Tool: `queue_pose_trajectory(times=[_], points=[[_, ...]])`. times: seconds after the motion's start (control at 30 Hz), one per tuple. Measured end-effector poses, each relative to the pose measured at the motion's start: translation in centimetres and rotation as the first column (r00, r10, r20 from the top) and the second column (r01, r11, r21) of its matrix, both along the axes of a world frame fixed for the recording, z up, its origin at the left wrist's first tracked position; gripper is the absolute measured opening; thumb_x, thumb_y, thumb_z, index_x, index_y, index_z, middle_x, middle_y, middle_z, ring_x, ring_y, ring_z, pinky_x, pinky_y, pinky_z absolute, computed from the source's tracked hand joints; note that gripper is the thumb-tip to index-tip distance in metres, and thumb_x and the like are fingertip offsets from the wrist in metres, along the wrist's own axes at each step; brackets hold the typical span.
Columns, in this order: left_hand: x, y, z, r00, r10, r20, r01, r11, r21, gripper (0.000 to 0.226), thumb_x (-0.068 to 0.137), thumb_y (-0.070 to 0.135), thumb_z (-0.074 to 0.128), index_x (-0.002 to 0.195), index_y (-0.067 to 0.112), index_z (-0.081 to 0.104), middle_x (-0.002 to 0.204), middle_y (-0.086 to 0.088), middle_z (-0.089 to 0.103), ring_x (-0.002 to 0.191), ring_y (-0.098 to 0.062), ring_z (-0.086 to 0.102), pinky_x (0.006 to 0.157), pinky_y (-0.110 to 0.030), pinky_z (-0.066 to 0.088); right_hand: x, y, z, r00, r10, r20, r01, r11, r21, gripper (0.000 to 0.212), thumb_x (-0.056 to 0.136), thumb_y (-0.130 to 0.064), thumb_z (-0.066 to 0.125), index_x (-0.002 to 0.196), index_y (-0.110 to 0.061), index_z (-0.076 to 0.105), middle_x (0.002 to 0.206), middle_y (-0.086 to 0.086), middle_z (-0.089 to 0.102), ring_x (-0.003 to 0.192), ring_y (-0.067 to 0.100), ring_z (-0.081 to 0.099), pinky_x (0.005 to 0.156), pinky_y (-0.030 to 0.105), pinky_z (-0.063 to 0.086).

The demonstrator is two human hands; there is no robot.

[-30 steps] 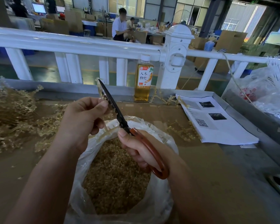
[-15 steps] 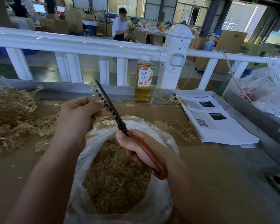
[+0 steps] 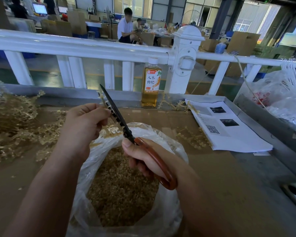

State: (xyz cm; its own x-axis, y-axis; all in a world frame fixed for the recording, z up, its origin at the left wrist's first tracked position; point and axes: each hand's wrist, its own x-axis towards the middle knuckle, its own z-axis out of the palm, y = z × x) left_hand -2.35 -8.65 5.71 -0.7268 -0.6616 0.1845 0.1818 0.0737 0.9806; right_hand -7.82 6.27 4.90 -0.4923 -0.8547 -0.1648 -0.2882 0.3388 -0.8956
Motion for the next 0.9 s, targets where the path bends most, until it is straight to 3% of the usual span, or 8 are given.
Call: queue_pose_trajectory(times=[0.2, 0.53, 0.67, 0.9], points=[[0.0, -0.1, 0.0, 1.0, -0.031, 0.005, 0.031, 0.999, -0.009, 0.025, 0.083, 0.002, 0.052, 0.058, 0.006, 0.05, 0.041, 0.006, 0.044, 0.036, -0.005, 0.025, 0.035, -0.012, 0.017, 0.1, -0.1, 0.5, 0.999, 0.003, 0.043, -0.004, 1.0, 0.023, 0.026, 0.094, -0.054, 0.033, 0.083, -0.033, 0.045, 0.068, -0.005, 0.051, 0.052, 0.005, 0.043, 0.051, 0.019, 0.035], [-0.2, 0.0, -0.3, 0.999, -0.029, 0.02, 0.03, 0.999, -0.028, 0.025, 0.083, 0.002, 0.055, 0.059, 0.007, 0.052, 0.042, 0.007, 0.044, 0.035, -0.004, 0.026, 0.034, -0.011, 0.019, -0.2, 0.0, -0.2, 1.0, 0.005, -0.005, -0.005, 1.0, -0.001, 0.027, 0.085, -0.064, 0.033, 0.079, -0.039, 0.043, 0.068, -0.008, 0.052, 0.04, -0.003, 0.044, 0.049, 0.016, 0.036], [-0.1, 0.0, -0.2, 0.999, -0.041, 0.028, 0.042, 0.999, -0.017, 0.027, 0.083, 0.002, 0.055, 0.057, 0.009, 0.054, 0.043, 0.005, 0.044, 0.035, -0.004, 0.027, 0.034, -0.011, 0.019, -0.1, -0.2, -0.9, 0.99, 0.003, 0.142, 0.006, 0.998, -0.062, 0.038, 0.062, -0.071, 0.038, 0.074, -0.035, 0.044, 0.06, -0.007, 0.042, 0.032, -0.003, 0.039, 0.038, 0.01, 0.028], [-0.1, 0.1, 0.0, 0.998, -0.047, 0.031, 0.047, 0.999, 0.005, 0.026, 0.083, 0.002, 0.053, 0.058, 0.008, 0.052, 0.045, 0.003, 0.045, 0.037, -0.006, 0.026, 0.034, -0.013, 0.019, -0.5, -0.3, -1.2, 0.973, 0.006, 0.23, 0.01, 0.998, -0.068, 0.04, 0.061, -0.068, 0.04, 0.073, -0.031, 0.045, 0.06, -0.006, 0.037, 0.028, -0.003, 0.036, 0.031, 0.008, 0.025]])
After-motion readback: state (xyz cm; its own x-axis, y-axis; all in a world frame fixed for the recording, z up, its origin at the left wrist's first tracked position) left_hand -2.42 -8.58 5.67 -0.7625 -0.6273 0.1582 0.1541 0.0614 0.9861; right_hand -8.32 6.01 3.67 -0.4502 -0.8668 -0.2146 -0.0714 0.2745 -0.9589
